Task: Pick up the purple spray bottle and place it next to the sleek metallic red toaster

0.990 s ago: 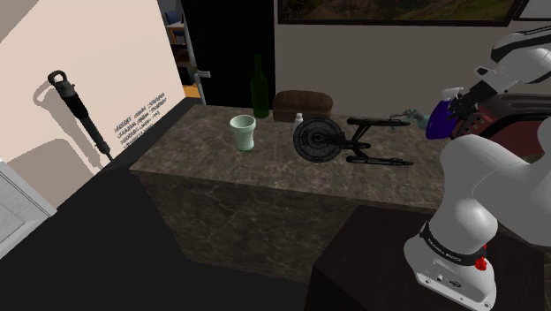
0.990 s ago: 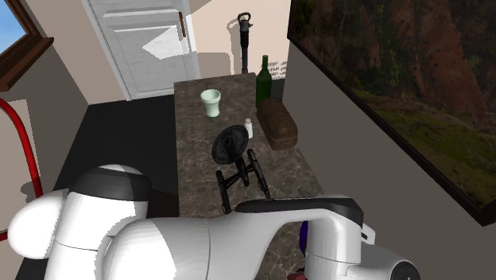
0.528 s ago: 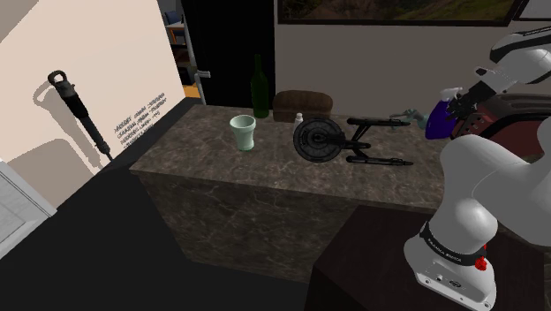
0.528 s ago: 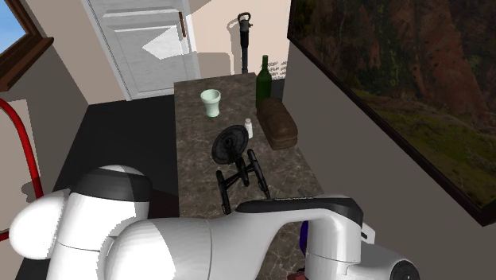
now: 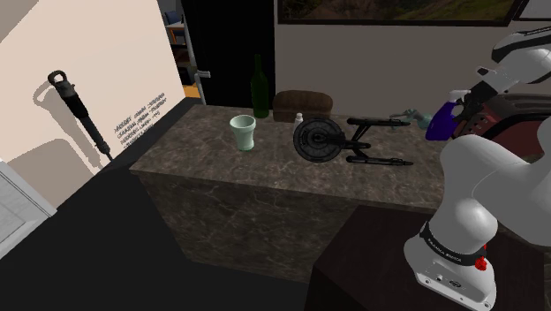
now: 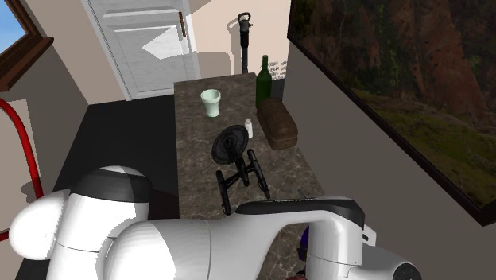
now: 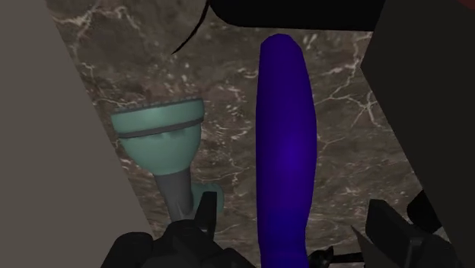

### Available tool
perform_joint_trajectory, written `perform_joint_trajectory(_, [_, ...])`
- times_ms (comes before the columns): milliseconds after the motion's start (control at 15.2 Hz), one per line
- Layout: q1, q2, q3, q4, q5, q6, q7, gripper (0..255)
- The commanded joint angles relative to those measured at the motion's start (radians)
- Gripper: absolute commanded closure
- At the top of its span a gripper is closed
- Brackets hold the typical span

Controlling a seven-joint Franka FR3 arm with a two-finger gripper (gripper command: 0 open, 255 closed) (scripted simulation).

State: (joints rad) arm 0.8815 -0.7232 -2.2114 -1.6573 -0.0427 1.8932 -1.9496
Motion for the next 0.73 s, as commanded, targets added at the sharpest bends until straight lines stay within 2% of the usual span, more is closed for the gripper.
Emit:
perform_joint_trajectory(0, [-0.005,0.006,0.002,0.045,0.003,-0.05,-0.001,0])
perform_joint_trajectory(132, [-0.006,0.009,0.004,0.101,0.005,-0.109,-0.003,0])
perform_joint_trajectory(660, [-0.006,0.009,0.004,0.101,0.005,-0.109,-0.003,0])
